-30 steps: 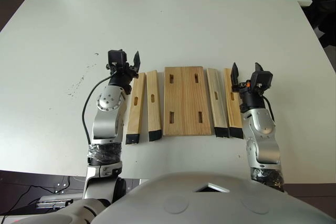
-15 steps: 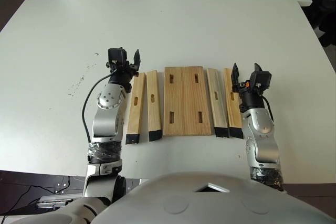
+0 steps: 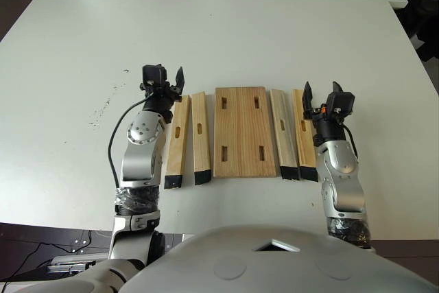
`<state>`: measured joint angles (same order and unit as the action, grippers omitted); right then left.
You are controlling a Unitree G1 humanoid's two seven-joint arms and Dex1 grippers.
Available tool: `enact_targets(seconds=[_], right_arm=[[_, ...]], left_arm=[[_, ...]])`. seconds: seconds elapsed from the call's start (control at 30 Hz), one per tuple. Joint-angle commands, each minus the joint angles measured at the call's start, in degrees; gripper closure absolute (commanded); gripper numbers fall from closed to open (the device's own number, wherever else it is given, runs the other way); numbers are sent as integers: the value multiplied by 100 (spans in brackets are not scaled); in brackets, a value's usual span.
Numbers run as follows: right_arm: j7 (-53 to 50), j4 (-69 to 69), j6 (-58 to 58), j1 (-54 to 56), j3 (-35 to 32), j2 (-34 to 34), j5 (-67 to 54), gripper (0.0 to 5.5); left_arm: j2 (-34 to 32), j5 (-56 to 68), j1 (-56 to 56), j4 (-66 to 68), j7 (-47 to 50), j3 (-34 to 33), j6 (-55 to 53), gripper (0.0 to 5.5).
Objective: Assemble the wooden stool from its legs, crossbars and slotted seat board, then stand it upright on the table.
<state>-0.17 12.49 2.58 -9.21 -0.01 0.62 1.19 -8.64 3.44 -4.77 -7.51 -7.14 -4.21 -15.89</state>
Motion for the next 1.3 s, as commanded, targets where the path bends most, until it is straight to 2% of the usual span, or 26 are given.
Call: enact_targets(seconds=[0.03,0.33,0.47,0.67,0.8,1.1,1.3], right_arm=[[-36,-29,64,33,-7,-41,-29,208],[-66,132,147,-20,-61,-62,-44,208],[-213,299,78,-334,-76,-141,25,208],[-701,782,-183,-1372,146,-547,271,208],[-947,925,-228,-1478,69,-652,319,208],[-952,1003,-176,-1396,-34,-517,283,208],[-1010,961,-201,-1359,-16,-560,336,208]], left_arm=[[-62,7,-43,71,-67,18,-20,265],[-159,92,52,-188,-191,-20,-281,265],[-714,452,577,-1258,-633,-308,-1441,265],[-1923,1274,1352,-2837,-1431,-990,-3777,265],[-2515,1396,1642,-3144,-1682,-1104,-4396,265],[-2782,1523,2231,-3101,-1762,-1284,-5008,265],[-2642,1843,2013,-3007,-1916,-1419,-5035,265]])
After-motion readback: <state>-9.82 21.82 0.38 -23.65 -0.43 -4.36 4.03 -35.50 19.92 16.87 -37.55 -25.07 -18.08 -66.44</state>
